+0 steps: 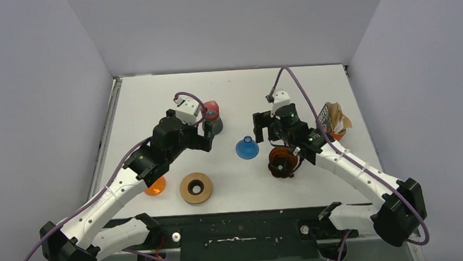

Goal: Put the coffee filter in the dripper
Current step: Pick up the coffee server from the center of the board.

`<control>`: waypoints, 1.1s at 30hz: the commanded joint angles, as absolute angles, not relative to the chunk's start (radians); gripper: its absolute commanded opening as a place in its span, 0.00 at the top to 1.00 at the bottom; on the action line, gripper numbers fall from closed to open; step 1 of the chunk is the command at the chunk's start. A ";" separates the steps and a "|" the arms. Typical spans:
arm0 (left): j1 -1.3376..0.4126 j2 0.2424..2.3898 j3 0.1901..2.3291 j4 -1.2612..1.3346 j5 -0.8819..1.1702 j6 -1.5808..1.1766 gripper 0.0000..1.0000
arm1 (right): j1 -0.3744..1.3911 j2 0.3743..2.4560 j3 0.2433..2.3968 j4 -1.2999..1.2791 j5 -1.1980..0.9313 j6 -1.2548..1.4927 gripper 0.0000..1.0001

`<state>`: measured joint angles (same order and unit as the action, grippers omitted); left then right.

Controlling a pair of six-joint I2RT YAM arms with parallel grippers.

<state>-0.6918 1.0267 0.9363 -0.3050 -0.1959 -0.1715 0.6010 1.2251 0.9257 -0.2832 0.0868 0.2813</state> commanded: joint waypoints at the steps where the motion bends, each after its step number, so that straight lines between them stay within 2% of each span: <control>1: -0.686 0.999 0.964 -0.282 -0.236 -0.179 0.03 | 0.621 1.123 1.012 -0.373 0.229 0.263 0.00; 10: -0.667 1.012 0.961 -0.264 -0.272 -0.260 0.03 | 0.621 1.054 1.134 -0.495 0.166 0.259 0.00; 21: -0.500 1.230 1.150 -0.333 -0.161 -0.332 0.03 | 0.618 1.041 1.156 -0.492 0.126 0.249 0.00; 33: -0.453 1.551 1.440 -0.491 -0.127 -0.329 0.19 | 0.611 1.004 1.094 -0.486 0.088 0.262 0.00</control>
<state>-0.4671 1.4696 1.3155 -0.4149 -0.1566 -0.3275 0.6151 1.0241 1.1110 -0.4957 0.1120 0.2554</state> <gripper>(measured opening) 0.833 0.999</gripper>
